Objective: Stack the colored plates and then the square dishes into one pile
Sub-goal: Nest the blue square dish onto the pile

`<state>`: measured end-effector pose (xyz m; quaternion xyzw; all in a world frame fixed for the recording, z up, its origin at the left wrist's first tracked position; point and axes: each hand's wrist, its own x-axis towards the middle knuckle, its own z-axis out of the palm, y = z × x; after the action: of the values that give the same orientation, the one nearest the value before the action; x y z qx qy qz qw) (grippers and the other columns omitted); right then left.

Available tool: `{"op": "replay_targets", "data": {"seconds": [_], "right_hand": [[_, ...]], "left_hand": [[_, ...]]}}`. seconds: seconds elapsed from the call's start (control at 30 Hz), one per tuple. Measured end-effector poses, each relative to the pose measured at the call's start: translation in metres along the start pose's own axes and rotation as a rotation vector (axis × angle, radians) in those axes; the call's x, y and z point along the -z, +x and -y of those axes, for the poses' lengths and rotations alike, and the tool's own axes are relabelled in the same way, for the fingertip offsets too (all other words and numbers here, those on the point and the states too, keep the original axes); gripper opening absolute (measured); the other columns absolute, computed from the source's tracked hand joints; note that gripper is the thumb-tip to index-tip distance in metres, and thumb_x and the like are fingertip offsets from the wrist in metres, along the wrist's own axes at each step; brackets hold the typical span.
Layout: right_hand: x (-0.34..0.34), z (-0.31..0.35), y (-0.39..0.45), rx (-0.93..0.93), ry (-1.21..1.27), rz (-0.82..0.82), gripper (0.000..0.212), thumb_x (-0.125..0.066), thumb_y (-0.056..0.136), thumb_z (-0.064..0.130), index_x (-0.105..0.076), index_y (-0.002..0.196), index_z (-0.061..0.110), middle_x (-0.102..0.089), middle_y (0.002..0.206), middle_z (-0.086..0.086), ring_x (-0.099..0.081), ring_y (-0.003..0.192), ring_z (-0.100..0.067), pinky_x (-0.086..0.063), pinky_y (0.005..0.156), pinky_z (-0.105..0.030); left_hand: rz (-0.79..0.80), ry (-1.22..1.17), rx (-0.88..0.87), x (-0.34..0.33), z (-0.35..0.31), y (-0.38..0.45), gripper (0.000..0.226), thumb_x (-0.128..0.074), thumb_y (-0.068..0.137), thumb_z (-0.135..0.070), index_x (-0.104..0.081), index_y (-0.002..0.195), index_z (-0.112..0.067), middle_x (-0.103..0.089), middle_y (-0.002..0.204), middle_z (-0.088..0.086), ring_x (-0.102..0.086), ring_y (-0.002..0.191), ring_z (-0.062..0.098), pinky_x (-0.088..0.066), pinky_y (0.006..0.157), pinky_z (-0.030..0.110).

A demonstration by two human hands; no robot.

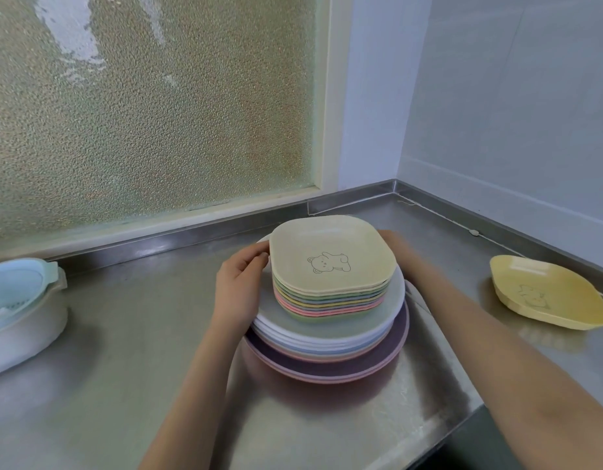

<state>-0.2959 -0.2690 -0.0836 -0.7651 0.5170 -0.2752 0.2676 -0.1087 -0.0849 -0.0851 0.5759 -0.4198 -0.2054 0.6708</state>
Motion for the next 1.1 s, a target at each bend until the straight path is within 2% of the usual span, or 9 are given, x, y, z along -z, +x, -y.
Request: {"op": "replay_targets", "data": {"seconds": [0.07, 0.2, 0.27, 0.37, 0.5, 0.6, 0.7, 0.9, 1.1], "right_hand": [[0.003, -0.009, 0.000, 0.046, 0.100, -0.035, 0.022, -0.061, 0.082, 0.002, -0.063, 0.065, 0.016, -0.063, 0.070, -0.005, -0.053, 0.066, -0.013, -0.042, 0.063, -0.028], [0.016, -0.006, -0.005, 0.087, 0.274, -0.207, 0.006, -0.063, 0.085, 0.001, -0.064, 0.080, 0.001, -0.057, 0.069, -0.004, -0.052, 0.053, 0.002, -0.039, 0.053, -0.005], [0.021, 0.005, -0.009, 0.110, 0.386, -0.264, 0.009, -0.064, 0.086, 0.003, -0.064, 0.088, -0.005, -0.057, 0.069, -0.003, -0.052, 0.046, 0.005, -0.046, 0.056, -0.010], [0.032, 0.025, -0.024, 0.195, 0.494, -0.319, 0.008, -0.064, 0.086, 0.003, -0.065, 0.090, -0.004, -0.059, 0.074, -0.007, -0.056, 0.053, -0.007, -0.053, 0.061, -0.026], [0.044, 0.057, -0.065, 0.378, 0.437, -0.380, 0.005, -0.067, 0.084, 0.007, -0.069, 0.084, 0.011, -0.063, 0.071, 0.002, -0.053, 0.061, -0.024, -0.046, 0.060, -0.030], [0.047, 0.073, -0.105, 0.453, 0.425, -0.367, 0.012, -0.070, 0.081, 0.007, -0.070, 0.080, 0.019, -0.064, 0.069, 0.014, -0.046, 0.056, -0.005, -0.039, 0.057, -0.017], [0.043, 0.079, -0.136, 0.519, 0.352, -0.333, 0.013, -0.073, 0.078, 0.009, -0.072, 0.080, 0.021, -0.064, 0.068, 0.026, -0.051, 0.061, 0.001, -0.036, 0.061, -0.009], [0.026, 0.068, -0.156, 0.599, 0.154, -0.331, 0.008, -0.068, 0.079, 0.023, -0.075, 0.082, 0.021, -0.066, 0.079, 0.016, -0.054, 0.076, -0.002, -0.040, 0.073, -0.016], [0.026, 0.070, -0.163, 0.641, 0.015, -0.405, 0.017, -0.060, 0.081, 0.040, -0.074, 0.082, 0.030, -0.063, 0.080, 0.027, -0.043, 0.076, 0.002, -0.031, 0.072, -0.010]], "left_hand": [[-0.005, -0.003, 0.004, 0.000, 0.000, 0.000, 0.037, -0.045, 0.091, 0.000, -0.074, 0.098, -0.022, -0.073, 0.104, -0.002, -0.064, 0.105, 0.013, -0.047, 0.097, 0.033], [-0.011, 0.007, 0.020, -0.001, 0.001, 0.001, 0.035, -0.046, 0.090, -0.001, -0.074, 0.103, -0.015, -0.073, 0.106, -0.002, -0.064, 0.107, 0.014, -0.047, 0.099, 0.036], [-0.015, 0.017, 0.024, 0.000, 0.002, 0.002, 0.034, -0.046, 0.090, -0.002, -0.074, 0.105, -0.014, -0.073, 0.107, -0.001, -0.064, 0.108, 0.014, -0.047, 0.100, 0.037], [-0.026, 0.016, 0.023, -0.001, 0.002, 0.002, 0.034, -0.047, 0.090, -0.002, -0.074, 0.106, -0.014, -0.073, 0.108, -0.001, -0.064, 0.108, 0.014, -0.047, 0.099, 0.035], [-0.027, 0.015, 0.025, -0.001, -0.001, 0.000, 0.034, -0.046, 0.090, -0.002, -0.074, 0.105, -0.015, -0.073, 0.106, -0.001, -0.064, 0.107, 0.013, -0.047, 0.096, 0.031], [-0.027, 0.014, 0.027, 0.000, -0.001, 0.000, 0.034, -0.047, 0.090, -0.003, -0.074, 0.101, -0.020, -0.073, 0.104, -0.003, -0.064, 0.104, 0.012, -0.047, 0.097, 0.032], [-0.019, -0.001, 0.030, 0.000, 0.000, 0.000, 0.035, -0.046, 0.090, -0.003, -0.074, 0.101, -0.022, -0.073, 0.104, -0.003, -0.064, 0.104, 0.013, -0.048, 0.098, 0.034], [-0.019, 0.004, 0.012, 0.000, -0.003, -0.002, 0.034, -0.046, 0.091, -0.002, -0.073, 0.098, -0.021, -0.072, 0.100, -0.005, -0.063, 0.099, 0.008, -0.046, 0.088, 0.021], [-0.009, 0.019, -0.001, 0.001, -0.003, -0.001, 0.036, -0.045, 0.091, -0.003, -0.072, 0.096, -0.025, -0.071, 0.096, -0.013, -0.061, 0.087, -0.011, -0.045, 0.080, 0.006]]}}
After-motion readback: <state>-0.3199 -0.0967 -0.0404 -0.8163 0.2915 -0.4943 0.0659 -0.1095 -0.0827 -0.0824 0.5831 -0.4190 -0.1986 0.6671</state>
